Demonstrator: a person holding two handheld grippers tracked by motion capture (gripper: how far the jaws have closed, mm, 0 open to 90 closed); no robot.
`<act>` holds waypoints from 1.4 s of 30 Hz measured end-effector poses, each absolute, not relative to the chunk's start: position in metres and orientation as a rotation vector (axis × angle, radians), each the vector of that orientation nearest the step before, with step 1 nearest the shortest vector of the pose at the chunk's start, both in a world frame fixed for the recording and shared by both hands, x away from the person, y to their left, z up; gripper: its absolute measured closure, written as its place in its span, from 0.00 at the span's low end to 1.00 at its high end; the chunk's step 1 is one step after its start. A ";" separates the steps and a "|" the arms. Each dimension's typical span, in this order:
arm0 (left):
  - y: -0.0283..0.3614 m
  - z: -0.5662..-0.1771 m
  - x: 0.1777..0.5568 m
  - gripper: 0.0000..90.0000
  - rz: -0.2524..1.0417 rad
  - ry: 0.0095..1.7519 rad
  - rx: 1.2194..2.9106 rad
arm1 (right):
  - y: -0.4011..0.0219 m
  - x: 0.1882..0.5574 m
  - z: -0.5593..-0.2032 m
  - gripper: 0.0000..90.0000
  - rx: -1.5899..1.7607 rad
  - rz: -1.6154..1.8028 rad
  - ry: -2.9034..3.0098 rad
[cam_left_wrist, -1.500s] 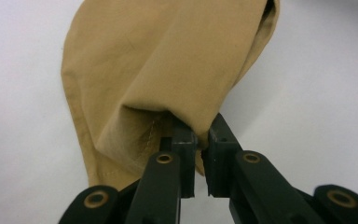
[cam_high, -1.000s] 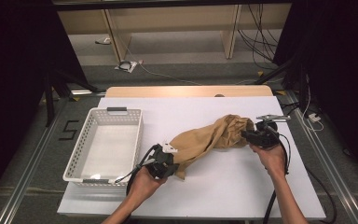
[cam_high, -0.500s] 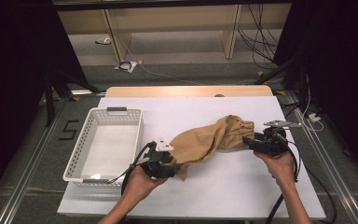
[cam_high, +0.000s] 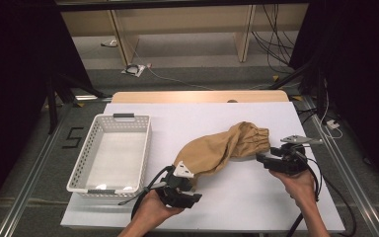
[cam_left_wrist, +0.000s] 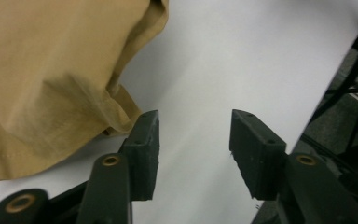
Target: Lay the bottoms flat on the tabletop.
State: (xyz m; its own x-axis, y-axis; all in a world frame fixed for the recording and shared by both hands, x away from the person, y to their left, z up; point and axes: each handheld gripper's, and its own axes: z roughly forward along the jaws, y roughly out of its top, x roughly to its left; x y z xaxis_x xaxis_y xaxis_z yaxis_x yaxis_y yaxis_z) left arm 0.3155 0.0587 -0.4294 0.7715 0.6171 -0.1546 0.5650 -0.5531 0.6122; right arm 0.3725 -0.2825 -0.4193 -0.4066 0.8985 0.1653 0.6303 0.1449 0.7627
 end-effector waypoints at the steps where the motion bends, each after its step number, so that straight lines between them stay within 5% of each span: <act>1: 0.057 -0.434 0.316 0.55 0.111 0.893 2.304 | -0.282 0.371 -0.419 0.40 1.476 1.139 2.100; 8: 0.055 -0.451 0.326 0.46 0.210 0.975 2.312 | -0.277 0.366 -0.424 0.39 1.455 1.153 2.121; 17: 0.052 -0.468 0.336 0.45 0.234 1.019 2.297 | -0.273 0.366 -0.428 0.39 1.445 1.152 2.141; 21: 0.048 -0.474 0.342 0.54 0.278 1.026 2.284 | -0.273 0.366 -0.429 0.39 1.447 1.152 2.145; 26: 0.048 -0.474 0.346 0.83 0.286 0.999 2.284 | -0.274 0.368 -0.431 0.39 1.450 1.149 2.150; 29: 0.050 -0.473 0.345 0.93 0.231 0.990 2.274 | -0.275 0.368 -0.432 0.40 1.454 1.142 2.148; 42: 0.030 -0.431 0.309 0.96 -0.007 0.791 2.203 | -0.286 0.372 -0.438 0.42 1.517 1.085 2.127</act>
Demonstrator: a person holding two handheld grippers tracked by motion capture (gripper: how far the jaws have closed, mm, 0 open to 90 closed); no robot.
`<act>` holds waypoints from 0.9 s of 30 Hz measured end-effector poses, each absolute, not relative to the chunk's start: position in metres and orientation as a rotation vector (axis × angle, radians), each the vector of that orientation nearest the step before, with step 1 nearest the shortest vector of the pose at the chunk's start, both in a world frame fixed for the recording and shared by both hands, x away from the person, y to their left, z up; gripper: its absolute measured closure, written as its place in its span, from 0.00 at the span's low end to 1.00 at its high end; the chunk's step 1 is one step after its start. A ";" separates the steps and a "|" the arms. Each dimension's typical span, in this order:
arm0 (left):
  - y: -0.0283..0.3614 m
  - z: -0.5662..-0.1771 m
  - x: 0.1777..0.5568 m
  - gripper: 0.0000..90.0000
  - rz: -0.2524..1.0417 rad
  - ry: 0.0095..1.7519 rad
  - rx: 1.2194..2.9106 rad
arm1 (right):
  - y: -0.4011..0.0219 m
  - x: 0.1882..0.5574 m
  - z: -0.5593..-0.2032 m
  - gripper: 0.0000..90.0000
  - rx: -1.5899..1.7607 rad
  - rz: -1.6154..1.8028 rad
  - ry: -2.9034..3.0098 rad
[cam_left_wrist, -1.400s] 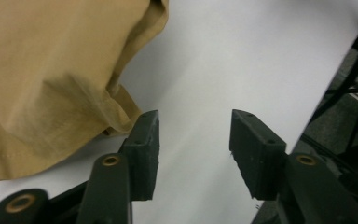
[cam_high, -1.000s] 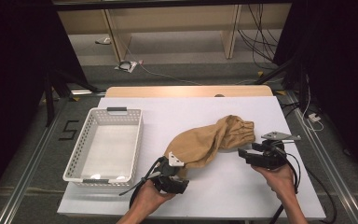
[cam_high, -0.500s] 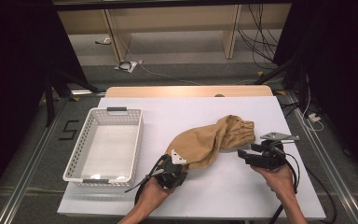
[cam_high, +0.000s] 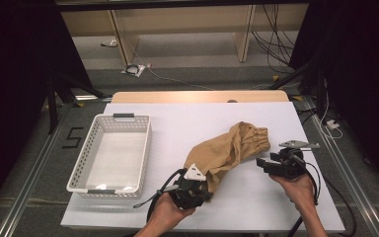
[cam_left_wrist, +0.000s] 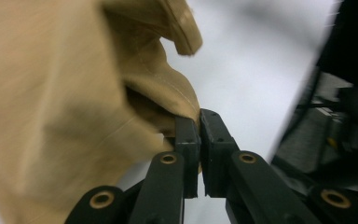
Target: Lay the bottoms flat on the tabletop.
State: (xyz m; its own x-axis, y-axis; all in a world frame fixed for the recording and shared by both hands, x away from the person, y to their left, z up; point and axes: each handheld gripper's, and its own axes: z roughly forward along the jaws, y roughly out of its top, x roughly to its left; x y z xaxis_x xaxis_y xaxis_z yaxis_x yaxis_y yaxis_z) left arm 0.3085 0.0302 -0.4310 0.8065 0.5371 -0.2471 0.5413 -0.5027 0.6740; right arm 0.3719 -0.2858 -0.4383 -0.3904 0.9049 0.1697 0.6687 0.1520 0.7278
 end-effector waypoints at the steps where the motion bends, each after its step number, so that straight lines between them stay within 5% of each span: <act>1: 0.029 -0.428 0.305 0.96 -0.014 0.777 2.198 | -0.286 0.372 -0.439 0.42 1.519 1.083 2.125; 7: 0.030 -0.410 0.297 0.96 -0.055 0.737 2.137 | -0.286 0.374 -0.443 0.43 1.527 1.067 2.139; 27: 0.084 -0.400 0.336 0.96 0.130 0.928 2.022 | -0.283 0.379 -0.450 0.45 1.545 1.026 2.160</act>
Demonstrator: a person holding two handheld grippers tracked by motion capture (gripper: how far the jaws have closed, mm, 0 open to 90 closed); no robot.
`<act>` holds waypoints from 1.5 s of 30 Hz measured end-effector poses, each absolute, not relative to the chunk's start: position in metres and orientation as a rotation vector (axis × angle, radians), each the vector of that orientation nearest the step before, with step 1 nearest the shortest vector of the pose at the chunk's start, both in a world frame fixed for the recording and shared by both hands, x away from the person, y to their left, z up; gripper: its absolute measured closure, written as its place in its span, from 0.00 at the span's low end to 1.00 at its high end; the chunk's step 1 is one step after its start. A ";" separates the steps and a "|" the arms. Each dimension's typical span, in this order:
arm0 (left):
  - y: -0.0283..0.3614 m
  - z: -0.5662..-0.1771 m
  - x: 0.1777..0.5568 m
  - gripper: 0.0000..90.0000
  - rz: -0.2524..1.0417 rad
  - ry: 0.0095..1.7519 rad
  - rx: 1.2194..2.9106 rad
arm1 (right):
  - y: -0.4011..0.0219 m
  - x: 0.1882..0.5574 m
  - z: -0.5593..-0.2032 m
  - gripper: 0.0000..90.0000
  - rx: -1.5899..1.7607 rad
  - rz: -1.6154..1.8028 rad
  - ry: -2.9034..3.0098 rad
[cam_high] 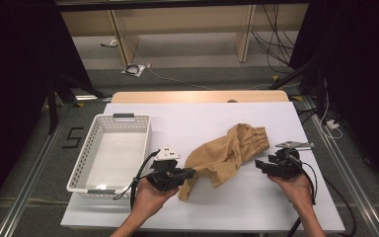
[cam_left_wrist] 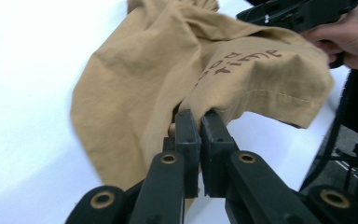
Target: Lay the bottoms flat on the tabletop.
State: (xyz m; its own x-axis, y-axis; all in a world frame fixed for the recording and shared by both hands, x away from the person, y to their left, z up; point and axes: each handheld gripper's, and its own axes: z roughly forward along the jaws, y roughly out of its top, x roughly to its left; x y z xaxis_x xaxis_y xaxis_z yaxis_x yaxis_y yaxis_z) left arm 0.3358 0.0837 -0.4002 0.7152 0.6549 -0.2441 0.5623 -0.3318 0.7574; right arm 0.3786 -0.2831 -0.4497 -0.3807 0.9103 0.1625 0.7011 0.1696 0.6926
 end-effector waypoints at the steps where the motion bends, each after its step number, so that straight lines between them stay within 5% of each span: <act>1: 0.084 -0.401 0.336 0.96 0.132 0.933 2.031 | -0.282 0.379 -0.450 0.45 1.549 1.023 2.163; 29: 0.066 -0.466 0.342 0.94 0.213 0.989 2.347 | -0.275 0.385 -0.455 0.47 1.543 1.007 2.190; 45: 0.044 -0.424 0.318 0.52 0.151 0.842 2.301 | -0.278 0.382 -0.451 0.46 1.534 1.039 2.170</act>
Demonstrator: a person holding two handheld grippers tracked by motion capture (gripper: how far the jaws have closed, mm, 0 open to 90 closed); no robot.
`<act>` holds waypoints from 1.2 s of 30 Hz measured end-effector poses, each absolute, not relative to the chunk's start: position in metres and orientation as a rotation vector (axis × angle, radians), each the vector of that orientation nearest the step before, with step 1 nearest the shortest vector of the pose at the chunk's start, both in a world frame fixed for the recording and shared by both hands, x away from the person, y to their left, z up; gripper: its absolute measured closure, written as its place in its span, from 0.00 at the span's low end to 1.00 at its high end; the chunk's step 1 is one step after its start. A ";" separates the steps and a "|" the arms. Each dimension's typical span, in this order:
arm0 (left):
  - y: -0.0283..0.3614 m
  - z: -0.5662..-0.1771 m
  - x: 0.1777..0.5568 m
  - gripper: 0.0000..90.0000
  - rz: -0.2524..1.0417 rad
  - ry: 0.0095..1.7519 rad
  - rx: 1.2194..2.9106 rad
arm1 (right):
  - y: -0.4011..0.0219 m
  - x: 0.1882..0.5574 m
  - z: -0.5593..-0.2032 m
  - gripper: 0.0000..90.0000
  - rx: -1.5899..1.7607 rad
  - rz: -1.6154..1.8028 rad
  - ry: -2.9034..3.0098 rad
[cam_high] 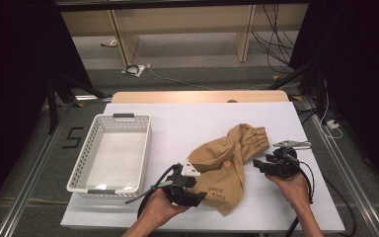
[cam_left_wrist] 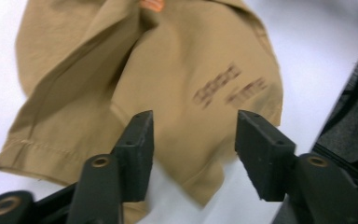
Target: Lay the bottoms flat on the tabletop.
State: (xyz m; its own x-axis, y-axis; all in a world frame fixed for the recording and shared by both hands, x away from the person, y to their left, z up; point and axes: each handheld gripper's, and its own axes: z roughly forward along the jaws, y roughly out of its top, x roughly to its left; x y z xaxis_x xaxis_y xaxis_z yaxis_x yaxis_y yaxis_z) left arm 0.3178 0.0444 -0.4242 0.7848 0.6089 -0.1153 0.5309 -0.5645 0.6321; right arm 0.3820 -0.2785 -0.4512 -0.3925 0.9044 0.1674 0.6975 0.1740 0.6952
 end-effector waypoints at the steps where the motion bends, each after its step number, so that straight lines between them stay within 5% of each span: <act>1: 0.044 -0.423 0.317 0.50 0.148 0.838 2.296 | -0.278 0.382 -0.451 0.46 1.529 1.039 2.171; 19: 0.061 -0.410 0.327 0.29 0.177 0.928 2.205 | -0.240 0.372 -0.449 0.49 1.432 1.095 2.341; 22: 0.065 -0.408 0.328 0.29 0.183 0.939 2.194 | -0.233 0.375 -0.454 0.58 1.430 1.061 2.374; 29: 0.069 -0.407 0.329 0.29 0.182 0.952 2.181 | -0.219 0.385 -0.454 0.97 1.382 1.063 2.390; 36: 0.069 -0.405 0.328 0.29 0.174 0.949 2.176 | -0.202 0.392 -0.425 0.98 1.310 1.161 2.374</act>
State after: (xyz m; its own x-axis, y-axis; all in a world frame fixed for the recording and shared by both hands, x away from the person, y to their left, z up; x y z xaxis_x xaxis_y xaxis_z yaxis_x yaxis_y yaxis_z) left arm 0.3281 0.0690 -0.4052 0.7165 0.6790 -0.1598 0.5781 -0.4499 0.6807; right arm 0.3924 -0.2017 -0.4250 -0.5907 0.7835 0.1929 0.6333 0.3020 0.7125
